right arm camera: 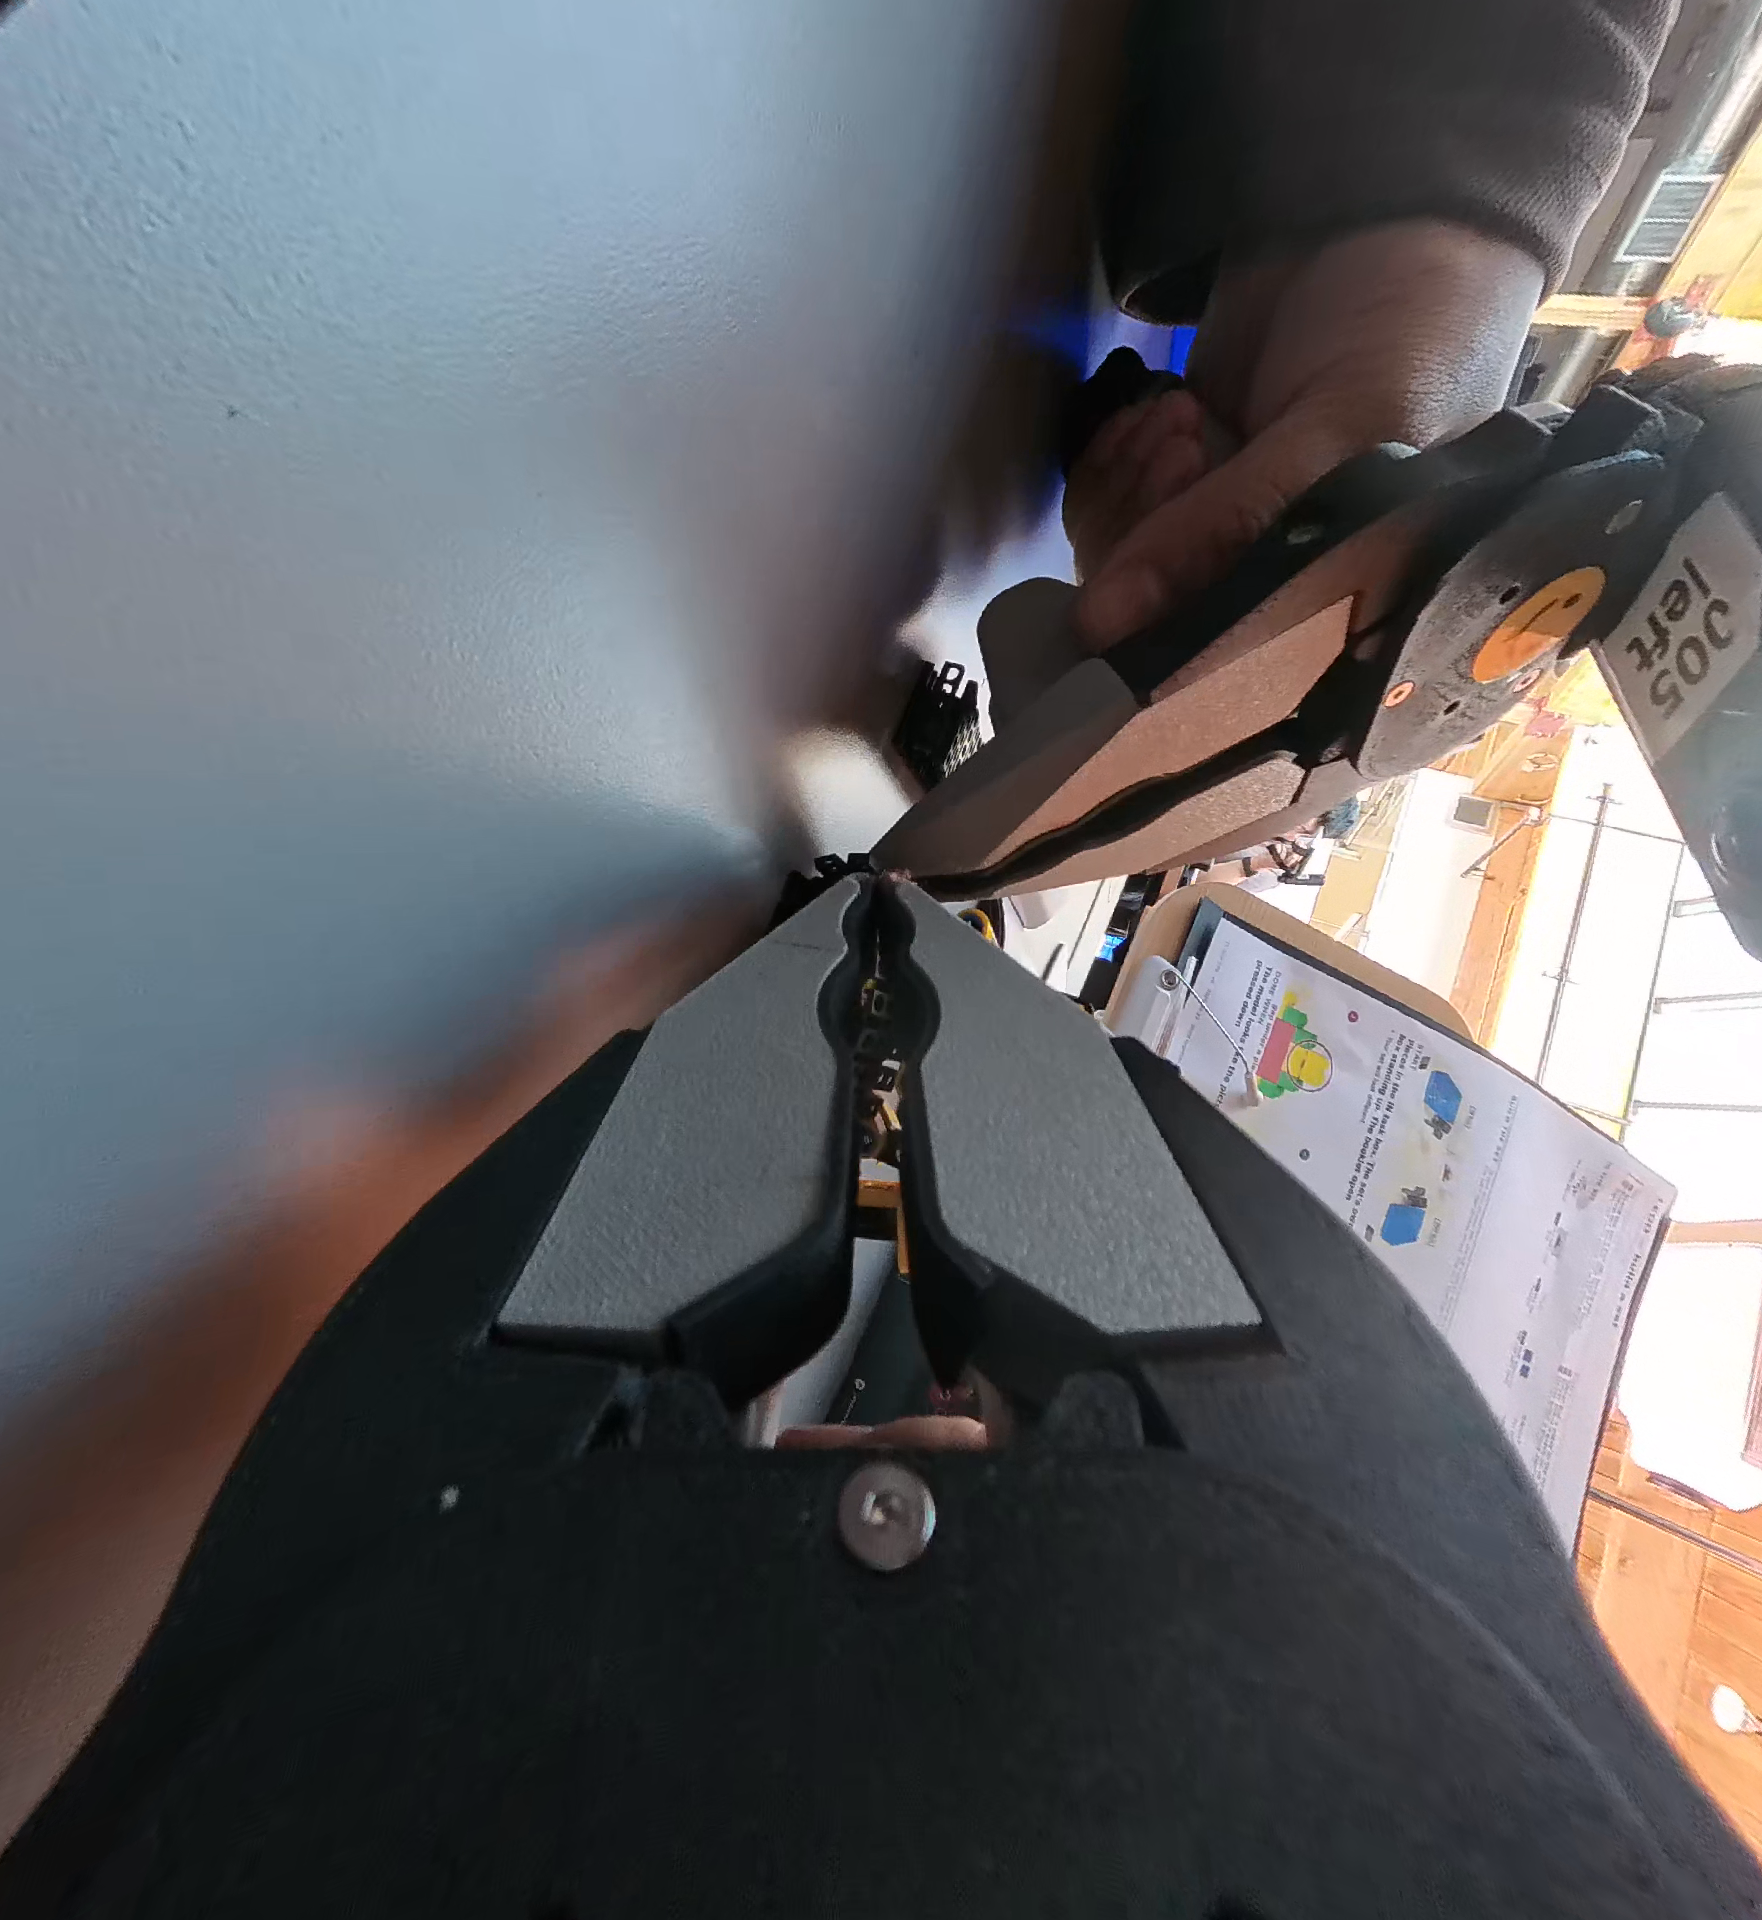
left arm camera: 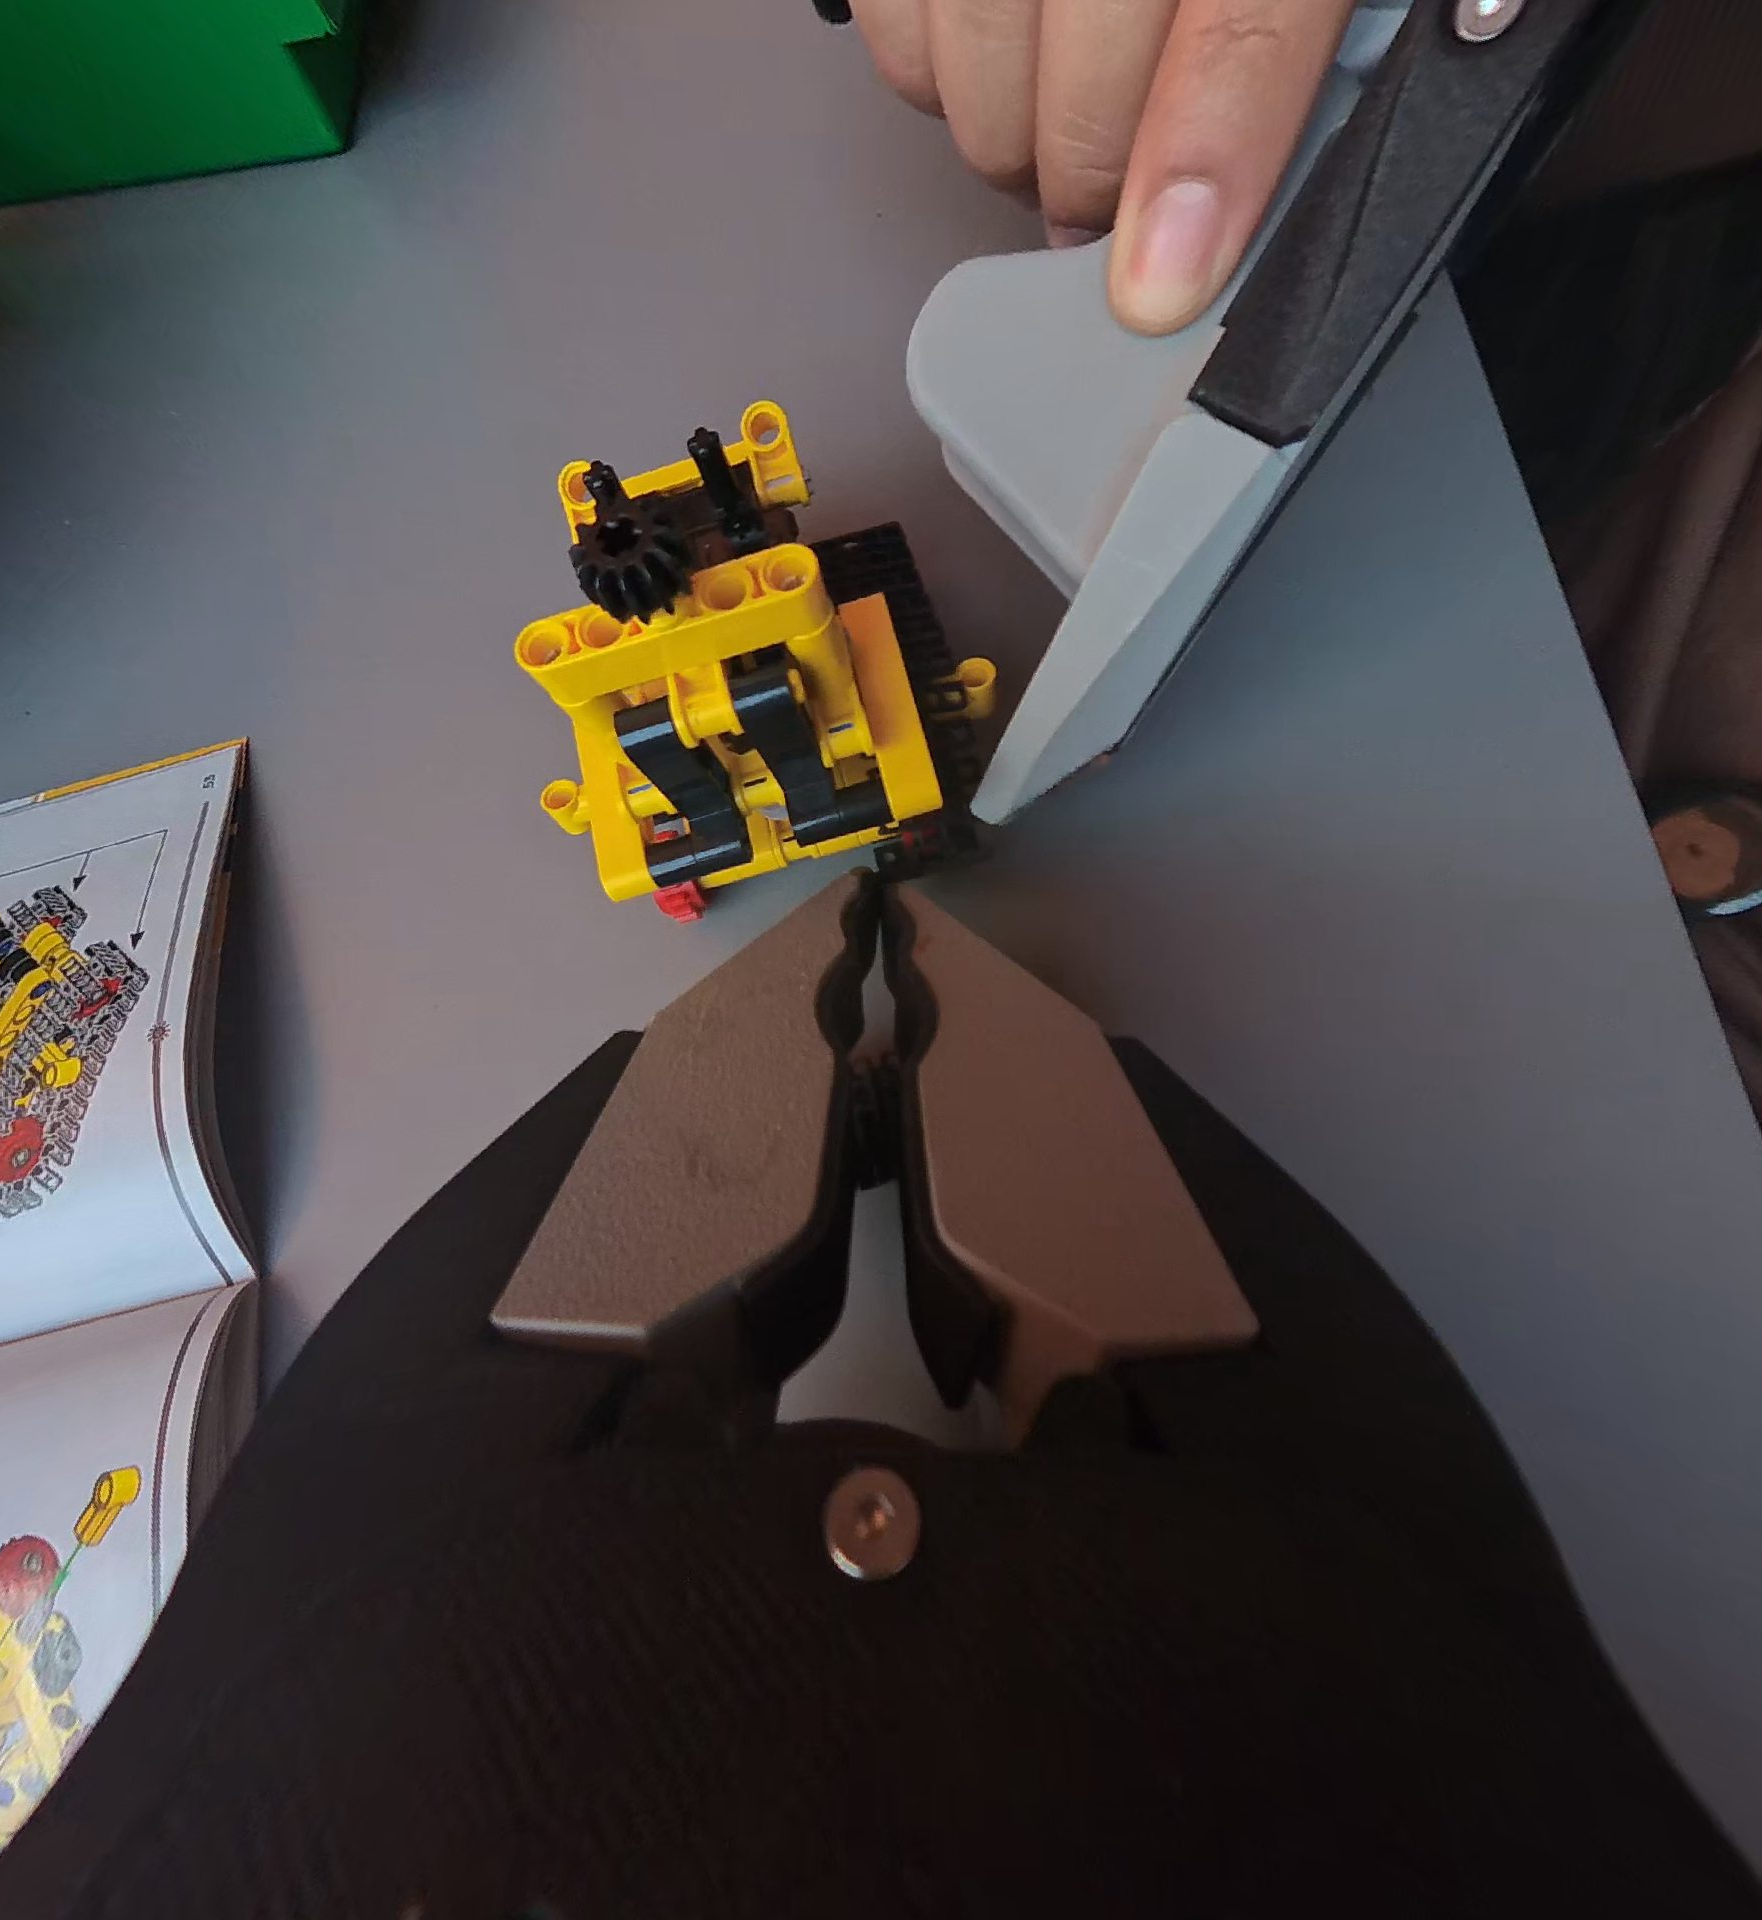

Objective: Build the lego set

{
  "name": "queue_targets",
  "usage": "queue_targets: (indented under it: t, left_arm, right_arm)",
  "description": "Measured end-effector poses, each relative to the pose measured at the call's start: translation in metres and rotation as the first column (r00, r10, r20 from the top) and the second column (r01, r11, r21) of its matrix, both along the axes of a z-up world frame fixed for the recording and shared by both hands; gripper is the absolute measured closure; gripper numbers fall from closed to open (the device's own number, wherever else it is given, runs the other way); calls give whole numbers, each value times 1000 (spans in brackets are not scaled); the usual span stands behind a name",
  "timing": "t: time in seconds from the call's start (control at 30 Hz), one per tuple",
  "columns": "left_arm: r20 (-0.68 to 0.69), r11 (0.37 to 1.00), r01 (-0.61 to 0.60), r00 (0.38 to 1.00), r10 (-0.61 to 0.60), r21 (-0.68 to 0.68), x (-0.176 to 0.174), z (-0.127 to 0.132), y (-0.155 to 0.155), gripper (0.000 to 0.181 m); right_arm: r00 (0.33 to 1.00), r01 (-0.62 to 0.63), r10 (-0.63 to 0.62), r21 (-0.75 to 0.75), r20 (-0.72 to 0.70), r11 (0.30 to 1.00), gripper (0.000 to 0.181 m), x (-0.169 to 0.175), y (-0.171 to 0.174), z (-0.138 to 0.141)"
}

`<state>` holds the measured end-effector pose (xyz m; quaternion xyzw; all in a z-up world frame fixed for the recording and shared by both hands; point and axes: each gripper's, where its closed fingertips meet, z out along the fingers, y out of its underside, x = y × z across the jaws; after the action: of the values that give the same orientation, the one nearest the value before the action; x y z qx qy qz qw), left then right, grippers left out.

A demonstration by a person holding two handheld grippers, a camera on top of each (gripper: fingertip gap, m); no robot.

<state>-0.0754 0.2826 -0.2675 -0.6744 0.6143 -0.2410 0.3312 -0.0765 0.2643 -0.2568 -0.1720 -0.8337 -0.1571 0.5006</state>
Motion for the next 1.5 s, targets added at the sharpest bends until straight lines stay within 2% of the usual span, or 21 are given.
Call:
queue_targets:
  t: [0.23,0.4,0.63,0.97,1.5]
  left_arm:
    - [-36,1000,-8,999,9,17,-2,-5,1,181]
    - [-11,999,-29,1000,29,-15,-6,-2,1,181]
    - [79,986,-13,997,27,-167,-2,8,-2,181]
    - [148,914,27,988,36,-404,0,15,-8,181]
    - [127,853,37,991,34,-520,2,10,-11,177]
  right_arm:
    - [1000,-11,12,-6,15,1000,181,0,-1,-1]
    - [1000,-14,14,1,18,1000,181,0,-1,0]
    - [1000,-19,19,2,18,1000,181,-1,-2,-1]
    - [999,-33,33,21,18,999,181,-3,-3,-1]
    - [999,-37,37,12,4,999,181,-3,-3,-1]
